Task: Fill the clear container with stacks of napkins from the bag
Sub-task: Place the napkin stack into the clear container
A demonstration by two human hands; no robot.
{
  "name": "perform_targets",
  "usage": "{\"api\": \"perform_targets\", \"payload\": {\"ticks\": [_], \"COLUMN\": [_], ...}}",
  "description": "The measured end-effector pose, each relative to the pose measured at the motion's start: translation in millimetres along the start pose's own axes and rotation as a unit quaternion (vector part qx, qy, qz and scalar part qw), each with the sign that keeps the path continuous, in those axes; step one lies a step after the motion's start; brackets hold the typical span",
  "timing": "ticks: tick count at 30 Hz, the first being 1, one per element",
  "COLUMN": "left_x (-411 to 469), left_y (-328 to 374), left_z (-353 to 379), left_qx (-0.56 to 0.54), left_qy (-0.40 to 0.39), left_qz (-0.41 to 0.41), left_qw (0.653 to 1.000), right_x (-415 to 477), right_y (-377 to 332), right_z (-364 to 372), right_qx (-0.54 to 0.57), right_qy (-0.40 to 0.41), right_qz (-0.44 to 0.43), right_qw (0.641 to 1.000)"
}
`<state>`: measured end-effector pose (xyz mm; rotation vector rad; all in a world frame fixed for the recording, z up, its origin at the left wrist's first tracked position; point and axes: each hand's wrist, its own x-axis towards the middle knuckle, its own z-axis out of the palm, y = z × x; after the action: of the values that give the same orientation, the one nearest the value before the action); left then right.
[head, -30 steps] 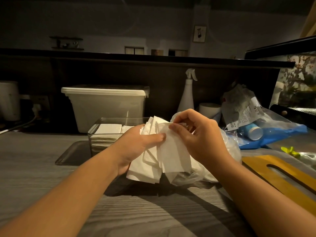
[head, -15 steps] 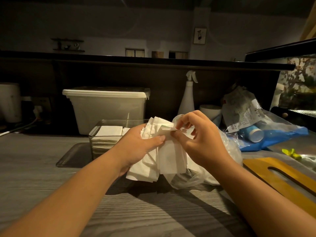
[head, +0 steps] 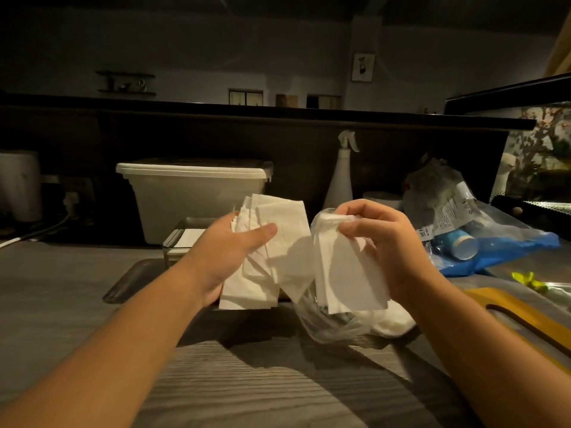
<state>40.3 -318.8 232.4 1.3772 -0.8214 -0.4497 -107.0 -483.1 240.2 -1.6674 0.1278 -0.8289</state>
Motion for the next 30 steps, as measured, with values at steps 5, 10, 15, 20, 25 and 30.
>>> {"api": "perform_targets", "payload": {"ticks": [5, 10, 15, 20, 25, 30], "left_x": [-1.5, -2.1, -2.5, -2.7, -1.5, -0.1], "left_y": [-4.7, -7.5, -6.4, -5.6, -7.4, -7.3], "left_z": [9.5, 15.9, 16.8, 12.5, 8.8, 6.3], "left_qx": [0.085, 0.083, 0.064, 0.035, 0.018, -0.017], "left_qy": [-0.04, -0.061, -0.071, -0.132, -0.096, -0.051], "left_qz": [0.0, -0.014, -0.019, -0.03, -0.028, -0.034], "left_qw": [0.996, 0.995, 0.995, 0.99, 0.995, 0.998], "right_x": [-1.4, -2.8, -1.7, -2.6, -3.4, 1.0], "right_y": [9.9, 15.0, 15.0, 17.0, 15.0, 16.5], "right_z": [11.7, 22.3, 24.0, 21.8, 20.7, 15.9], "right_qx": [-0.097, -0.139, -0.121, -0.156, -0.142, -0.07], "right_qy": [-0.003, 0.062, 0.066, 0.109, 0.149, 0.148], "right_qz": [-0.046, -0.043, 0.019, -0.009, -0.016, 0.028], "right_qw": [0.994, 0.988, 0.99, 0.982, 0.978, 0.986]}}
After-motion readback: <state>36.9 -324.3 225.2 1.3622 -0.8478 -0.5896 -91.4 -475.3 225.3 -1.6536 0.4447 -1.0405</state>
